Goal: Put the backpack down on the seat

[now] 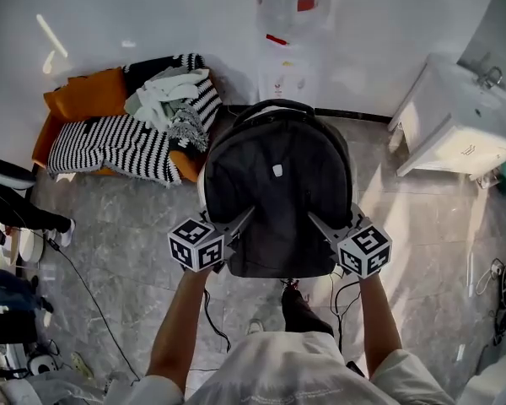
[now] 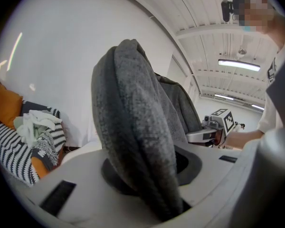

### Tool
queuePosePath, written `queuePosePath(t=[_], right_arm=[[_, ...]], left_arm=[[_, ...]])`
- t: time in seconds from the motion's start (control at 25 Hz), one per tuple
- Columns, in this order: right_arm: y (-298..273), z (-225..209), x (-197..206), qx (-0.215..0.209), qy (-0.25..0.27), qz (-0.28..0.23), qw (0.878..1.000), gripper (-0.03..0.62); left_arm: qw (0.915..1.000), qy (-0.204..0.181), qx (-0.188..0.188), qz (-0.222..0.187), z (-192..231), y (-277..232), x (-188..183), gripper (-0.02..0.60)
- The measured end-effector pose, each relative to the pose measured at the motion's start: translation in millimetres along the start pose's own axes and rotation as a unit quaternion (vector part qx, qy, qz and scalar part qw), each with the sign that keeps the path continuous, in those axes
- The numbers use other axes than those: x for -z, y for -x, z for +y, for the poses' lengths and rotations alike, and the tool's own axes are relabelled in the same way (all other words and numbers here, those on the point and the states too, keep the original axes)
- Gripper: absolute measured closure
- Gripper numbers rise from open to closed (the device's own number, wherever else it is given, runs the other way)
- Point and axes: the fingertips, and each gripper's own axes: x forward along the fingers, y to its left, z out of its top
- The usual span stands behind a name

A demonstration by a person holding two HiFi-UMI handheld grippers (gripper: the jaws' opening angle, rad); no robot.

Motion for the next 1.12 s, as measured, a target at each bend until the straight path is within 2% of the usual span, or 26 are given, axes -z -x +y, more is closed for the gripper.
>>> queuePosePath(t=[0.6, 0.84, 1.12], right_arm=[[-54.9, -94.0, 8.9, -0.041, 0.001, 0.031, 0.999, 0.445], [-93.8, -116.3, 15.9, -0.051, -0.002, 0.047, 0.998, 0.445], [-140.9, -128.2, 43.9, -0.047, -0.015, 0.068, 0.996, 0.445]], left_arm=[[0.9987, 0.041, -0.031, 0.005, 52.7, -82.8, 3.3, 0.456], [0.9972, 0.057, -0.047, 0.010, 89.1, -101.2, 11.7, 0.456], [0.9963, 0.074, -0.040, 0.021, 136.0, -116.5, 42.1, 0.453]])
